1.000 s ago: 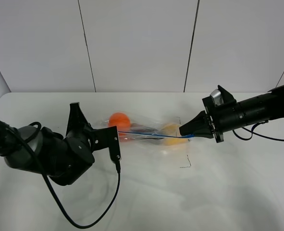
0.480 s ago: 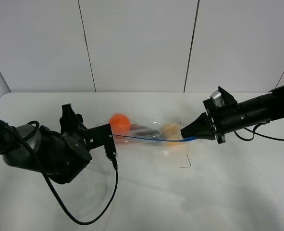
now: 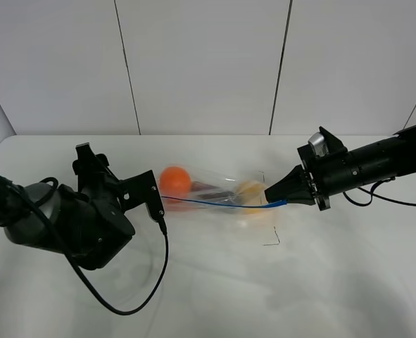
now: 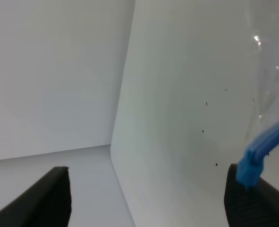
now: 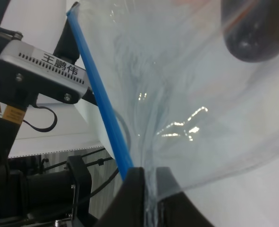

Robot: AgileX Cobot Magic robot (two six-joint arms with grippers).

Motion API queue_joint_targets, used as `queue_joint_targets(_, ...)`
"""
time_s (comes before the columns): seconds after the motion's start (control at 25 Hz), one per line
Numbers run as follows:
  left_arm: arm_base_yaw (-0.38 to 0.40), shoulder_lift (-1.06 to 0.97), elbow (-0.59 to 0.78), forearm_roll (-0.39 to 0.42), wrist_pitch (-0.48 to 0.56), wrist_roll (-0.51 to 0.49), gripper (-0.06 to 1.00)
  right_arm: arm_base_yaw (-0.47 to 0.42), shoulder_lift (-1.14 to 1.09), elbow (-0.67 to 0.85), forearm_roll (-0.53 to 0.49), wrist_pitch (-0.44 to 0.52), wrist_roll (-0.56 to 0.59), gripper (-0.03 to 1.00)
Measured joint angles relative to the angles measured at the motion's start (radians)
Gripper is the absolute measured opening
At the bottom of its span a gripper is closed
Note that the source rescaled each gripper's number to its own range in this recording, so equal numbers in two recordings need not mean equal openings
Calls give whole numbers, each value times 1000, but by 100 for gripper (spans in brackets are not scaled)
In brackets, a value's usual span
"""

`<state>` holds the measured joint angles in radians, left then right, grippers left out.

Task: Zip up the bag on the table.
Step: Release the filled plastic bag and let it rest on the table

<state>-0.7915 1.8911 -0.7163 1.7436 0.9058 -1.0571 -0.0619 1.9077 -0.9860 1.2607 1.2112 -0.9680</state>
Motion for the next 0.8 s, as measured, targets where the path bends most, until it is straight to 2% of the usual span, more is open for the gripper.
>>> queue_joint_targets(0.24,-2,0,0,0,3,-20,76,0,0,0,0,0,-2,0)
queue_joint_targets(0.4,-2,0,-11,-5,3,-30,90,0,0,0,0,0,-5,0)
queue_joint_targets(0.52,-2,0,-33,-45,3,-26,98,0,0,0,0,0,-5,0)
queue_joint_targets(0.8,-2,0,-76,-121,13,2,100,0,0,0,0,0,-5,0)
